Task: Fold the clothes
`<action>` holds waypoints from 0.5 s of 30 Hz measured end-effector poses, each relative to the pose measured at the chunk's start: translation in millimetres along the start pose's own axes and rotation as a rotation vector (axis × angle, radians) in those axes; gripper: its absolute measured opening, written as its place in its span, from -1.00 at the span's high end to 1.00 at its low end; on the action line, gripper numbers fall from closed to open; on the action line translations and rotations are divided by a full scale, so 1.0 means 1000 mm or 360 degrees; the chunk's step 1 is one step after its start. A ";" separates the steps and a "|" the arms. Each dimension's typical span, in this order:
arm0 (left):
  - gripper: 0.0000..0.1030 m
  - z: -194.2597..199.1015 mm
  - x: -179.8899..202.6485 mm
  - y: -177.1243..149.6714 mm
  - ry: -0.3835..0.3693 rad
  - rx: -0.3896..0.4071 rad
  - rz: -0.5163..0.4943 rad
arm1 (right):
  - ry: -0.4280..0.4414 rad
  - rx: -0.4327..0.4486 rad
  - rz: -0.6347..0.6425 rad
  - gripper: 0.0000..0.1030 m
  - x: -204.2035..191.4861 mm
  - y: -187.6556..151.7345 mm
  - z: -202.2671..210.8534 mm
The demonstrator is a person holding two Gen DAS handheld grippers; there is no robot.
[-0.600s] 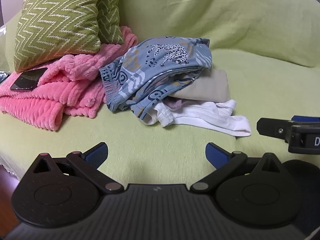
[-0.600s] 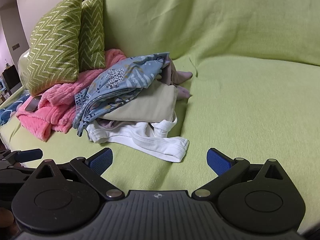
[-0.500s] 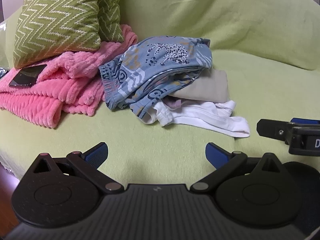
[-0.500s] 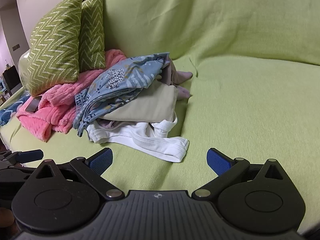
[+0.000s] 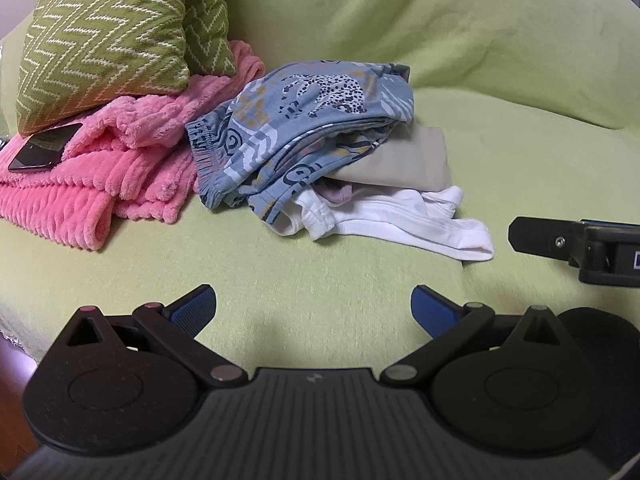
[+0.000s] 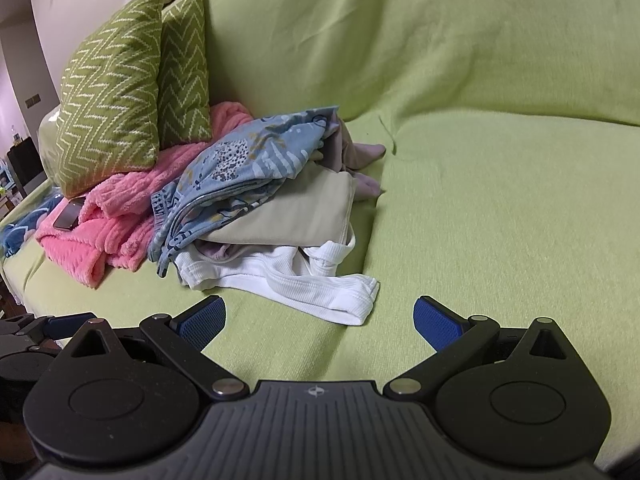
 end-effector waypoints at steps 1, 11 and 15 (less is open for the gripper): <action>-0.99 0.000 0.000 0.000 0.0000 0.0003 0.0004 | -0.0001 0.0000 0.0001 -1.00 -0.002 0.000 0.000; -0.98 -0.004 -0.011 0.000 -0.0062 0.0008 0.0072 | 0.0036 0.0011 -0.0033 -1.00 0.006 -0.001 -0.003; -0.98 -0.006 -0.014 0.001 0.0004 0.0047 -0.0107 | 0.0037 0.0003 -0.0036 -1.00 0.005 -0.001 -0.003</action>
Point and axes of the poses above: each gripper's, at about its wrist camera, not at the fingertips, and z roughly against the way its jaws point, x to its right, y to its top, the point moved 3 cm from there along -z, roughly the way its jaws point, and after that the axes turned 6 degrees about -z, right-handed, at the moved point
